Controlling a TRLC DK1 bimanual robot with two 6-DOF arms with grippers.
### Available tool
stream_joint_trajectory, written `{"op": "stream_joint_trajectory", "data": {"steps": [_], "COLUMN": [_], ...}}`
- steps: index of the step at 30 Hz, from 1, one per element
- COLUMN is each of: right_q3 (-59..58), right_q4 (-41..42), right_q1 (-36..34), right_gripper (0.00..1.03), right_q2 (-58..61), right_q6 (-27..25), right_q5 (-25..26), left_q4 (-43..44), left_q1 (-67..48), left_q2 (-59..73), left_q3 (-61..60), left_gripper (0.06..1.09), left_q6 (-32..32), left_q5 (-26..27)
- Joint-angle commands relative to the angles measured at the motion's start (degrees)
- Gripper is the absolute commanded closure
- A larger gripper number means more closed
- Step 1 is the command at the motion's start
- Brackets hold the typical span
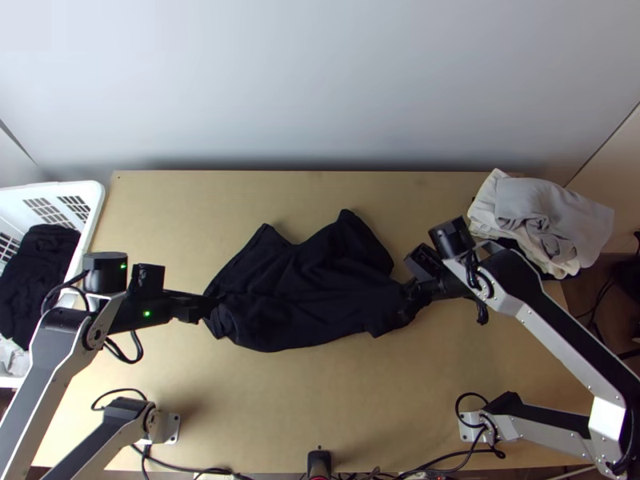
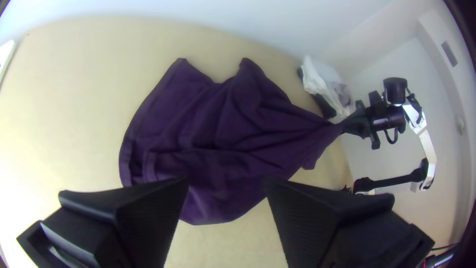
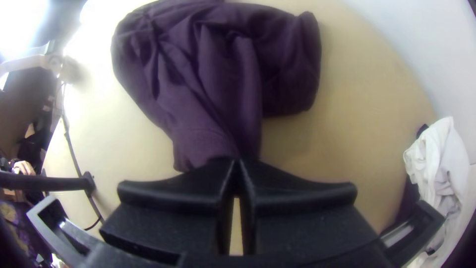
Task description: Fold the t-shirt
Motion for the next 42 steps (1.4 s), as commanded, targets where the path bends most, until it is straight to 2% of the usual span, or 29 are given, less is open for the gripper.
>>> {"op": "stream_joint_trajectory", "data": {"steps": [1, 9, 16, 24, 31, 37, 42], "right_q3": [-3.6, -7.8, -7.1, -7.8, -7.1, -7.4, -7.1], "right_q4": [-0.1, 0.2, 1.3, 1.3, 1.3, 1.8, 2.1], "right_q1": [0.3, -0.2, -2.8, -3.9, -4.1, -4.2, -4.1], "right_gripper": [1.0, 1.0, 1.0, 1.0, 1.0, 1.0, 1.0], "right_q2": [0.3, 2.0, 1.1, -1.1, -1.2, -0.9, -0.8], "right_q6": [-0.2, -1.1, -0.9, -0.3, -0.3, -0.3, -0.2], "right_q5": [-0.1, 1.2, 2.2, 2.2, 2.1, 2.2, 2.1], "left_q4": [0.2, 7.5, 15.1, 14.3, 13.2, 7.7, 6.9], "left_q1": [-2.2, -10.0, -14.4, -15.2, -14.7, -13.0, -13.0], "left_q2": [3.7, 15.8, 26.3, 32.7, 33.2, 32.2, 32.6], "left_q3": [2.5, 3.2, 3.4, 3.9, 4.3, 4.8, 3.6], "left_gripper": [0.25, 0.25, 0.25, 0.25, 0.25, 0.25, 0.26], "left_q6": [-1.0, -0.1, 2.9, 8.5, 13.9, 17.3, 18.8], "left_q5": [0.1, -0.6, -7.6, -12.3, -19.2, -20.2, -22.7]}}
